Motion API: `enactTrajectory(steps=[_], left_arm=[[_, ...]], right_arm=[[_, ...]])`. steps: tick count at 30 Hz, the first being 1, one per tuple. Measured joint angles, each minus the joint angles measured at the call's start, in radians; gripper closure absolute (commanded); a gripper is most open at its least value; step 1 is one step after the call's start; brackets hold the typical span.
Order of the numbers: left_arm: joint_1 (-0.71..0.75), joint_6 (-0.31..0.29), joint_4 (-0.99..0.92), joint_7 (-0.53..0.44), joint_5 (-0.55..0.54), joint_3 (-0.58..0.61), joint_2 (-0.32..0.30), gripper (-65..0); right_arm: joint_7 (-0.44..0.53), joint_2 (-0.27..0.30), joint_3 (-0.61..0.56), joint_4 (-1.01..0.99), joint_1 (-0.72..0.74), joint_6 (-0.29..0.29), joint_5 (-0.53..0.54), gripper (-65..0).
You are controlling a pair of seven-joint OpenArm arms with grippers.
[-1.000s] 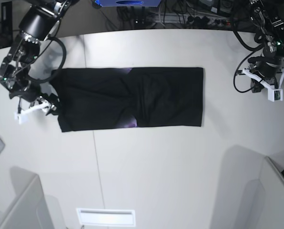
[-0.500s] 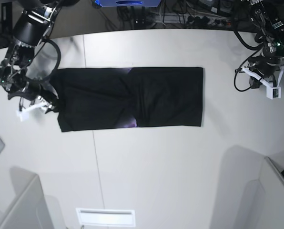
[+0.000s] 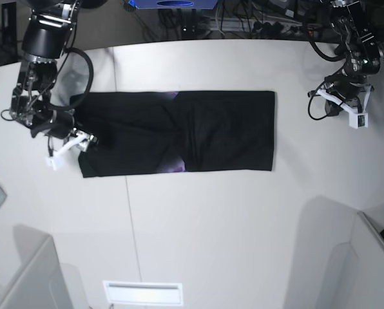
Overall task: Fold the T-shirt properly
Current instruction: 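Lower both grippers to the ends of the folded strip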
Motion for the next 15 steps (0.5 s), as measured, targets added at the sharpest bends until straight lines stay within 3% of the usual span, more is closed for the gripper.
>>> enactTrajectory(steps=[4, 8, 12, 15], left_arm=[[-0.027, -0.002, -0.005, 0.006, 0.001, 0.051, 0.009, 0.0], [-0.073, 0.0, -0.053, -0.002, 0.14, 0.082, 0.033, 0.0], [-0.121, 0.0, -0.076, -0.022, 0.215, 0.121, 0.087, 0.0], [-0.133, -0.013, -0.079, -0.027, 0.213, 0.166, 0.1, 0.0]], right_arm=[[0.032, -0.011, -0.019, 0.0, -0.006, 0.001, 0.016, -41.0], [0.034, -0.008, -0.021, -0.001, -0.006, 0.005, 0.013, -37.1], [0.034, -0.011, -0.021, -0.001, -0.006, 0.005, -0.066, -16.7], [0.036, -0.023, -0.019, 0.0, 0.002, 0.005, -0.153, 0.0]])
